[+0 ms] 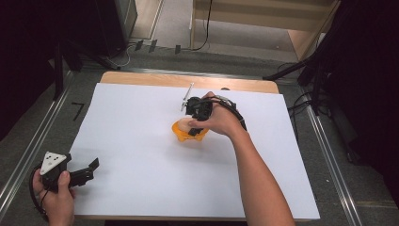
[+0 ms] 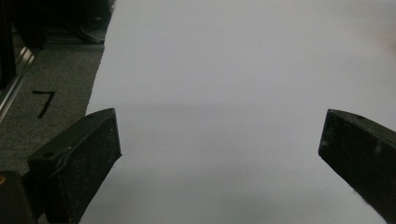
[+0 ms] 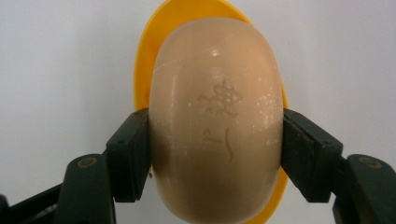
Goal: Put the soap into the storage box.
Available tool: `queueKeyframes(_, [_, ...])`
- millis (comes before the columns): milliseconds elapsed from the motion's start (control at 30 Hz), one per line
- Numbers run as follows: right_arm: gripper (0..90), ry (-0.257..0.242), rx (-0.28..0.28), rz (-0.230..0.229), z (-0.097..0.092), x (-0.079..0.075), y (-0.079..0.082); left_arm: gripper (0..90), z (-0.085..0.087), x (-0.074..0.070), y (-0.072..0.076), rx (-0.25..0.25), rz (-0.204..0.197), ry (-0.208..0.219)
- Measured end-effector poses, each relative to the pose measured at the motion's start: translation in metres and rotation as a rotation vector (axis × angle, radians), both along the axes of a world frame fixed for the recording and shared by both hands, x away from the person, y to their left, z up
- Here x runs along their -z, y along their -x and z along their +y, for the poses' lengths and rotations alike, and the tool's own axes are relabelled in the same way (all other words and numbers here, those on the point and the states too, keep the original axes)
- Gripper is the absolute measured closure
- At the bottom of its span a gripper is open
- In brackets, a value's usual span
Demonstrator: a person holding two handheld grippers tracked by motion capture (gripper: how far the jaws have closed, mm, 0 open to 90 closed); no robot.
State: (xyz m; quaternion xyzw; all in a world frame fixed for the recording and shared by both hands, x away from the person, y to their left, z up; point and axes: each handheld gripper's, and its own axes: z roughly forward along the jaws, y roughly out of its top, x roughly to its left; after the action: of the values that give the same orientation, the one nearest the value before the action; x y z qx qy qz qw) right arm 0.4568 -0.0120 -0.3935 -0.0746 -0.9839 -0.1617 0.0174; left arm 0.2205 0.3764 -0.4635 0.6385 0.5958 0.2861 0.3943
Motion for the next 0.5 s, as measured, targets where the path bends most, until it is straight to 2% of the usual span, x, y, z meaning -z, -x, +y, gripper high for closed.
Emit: queueKeyframes(500, [32.6, 0.008, 0.043, 0.031, -0.0006, 0.0003, -0.0021, 0.0, 0.0005, -0.0002, 0.0002, -0.002, 0.003, 0.000])
